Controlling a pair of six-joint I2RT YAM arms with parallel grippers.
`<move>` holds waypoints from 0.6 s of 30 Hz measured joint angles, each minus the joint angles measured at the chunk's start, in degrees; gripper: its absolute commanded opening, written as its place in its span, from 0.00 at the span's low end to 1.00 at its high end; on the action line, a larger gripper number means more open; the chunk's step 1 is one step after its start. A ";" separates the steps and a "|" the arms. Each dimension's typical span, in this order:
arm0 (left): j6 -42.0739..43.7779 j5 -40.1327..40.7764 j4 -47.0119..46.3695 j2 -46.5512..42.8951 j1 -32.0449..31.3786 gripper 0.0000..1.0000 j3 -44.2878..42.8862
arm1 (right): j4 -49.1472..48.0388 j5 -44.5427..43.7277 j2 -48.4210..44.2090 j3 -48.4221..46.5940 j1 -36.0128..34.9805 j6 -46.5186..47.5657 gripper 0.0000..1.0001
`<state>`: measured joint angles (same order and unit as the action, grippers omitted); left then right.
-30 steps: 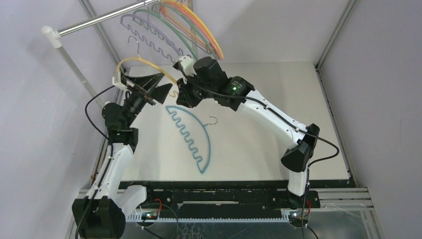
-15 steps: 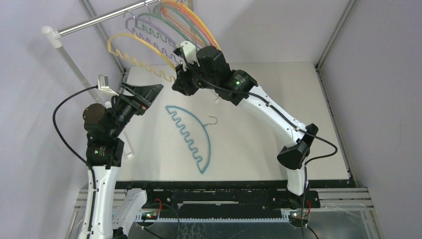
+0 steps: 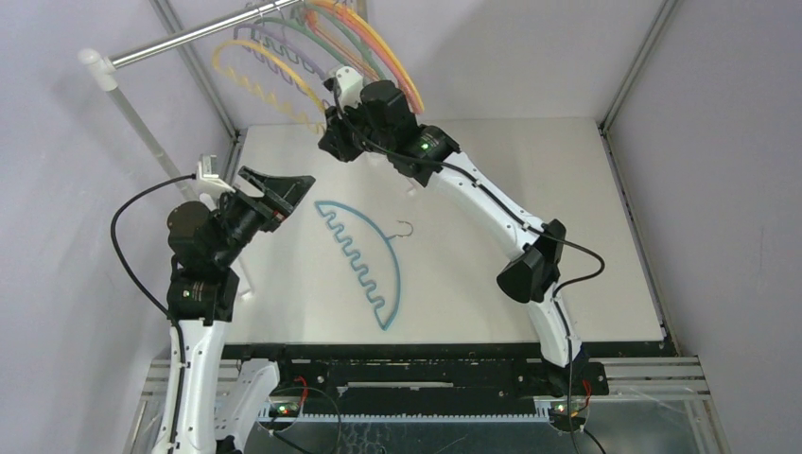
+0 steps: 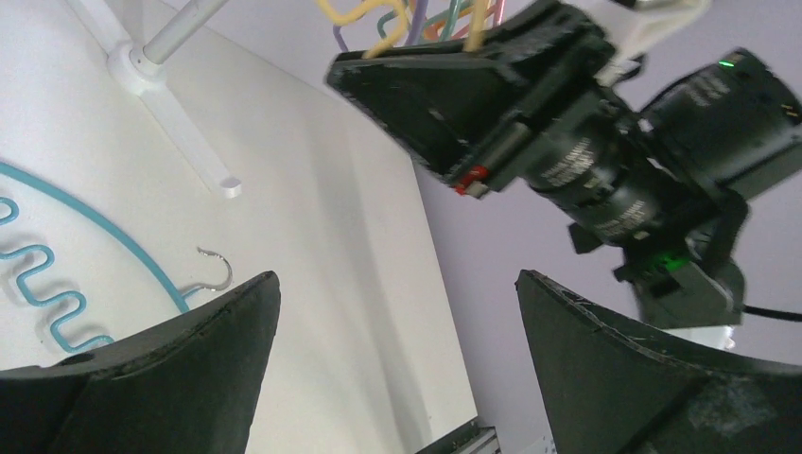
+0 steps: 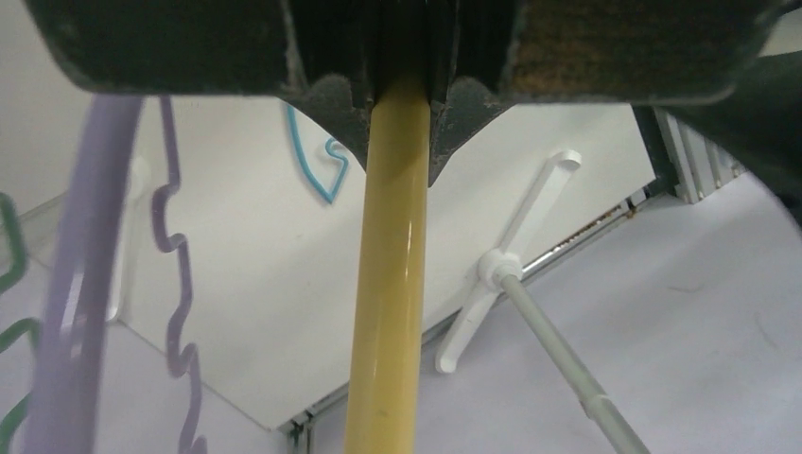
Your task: Organize the hangers
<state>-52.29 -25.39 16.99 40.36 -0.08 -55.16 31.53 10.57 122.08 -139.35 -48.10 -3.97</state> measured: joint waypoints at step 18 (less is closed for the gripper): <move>2.64 1.27 1.77 -0.87 0.00 1.00 4.28 | -2.99 -2.82 -1.55 7.67 1.68 -0.98 0.80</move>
<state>-49.65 -24.12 18.76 39.48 -0.08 -50.87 28.53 7.75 120.53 -131.68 -46.41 -4.95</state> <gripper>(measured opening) 0.994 0.743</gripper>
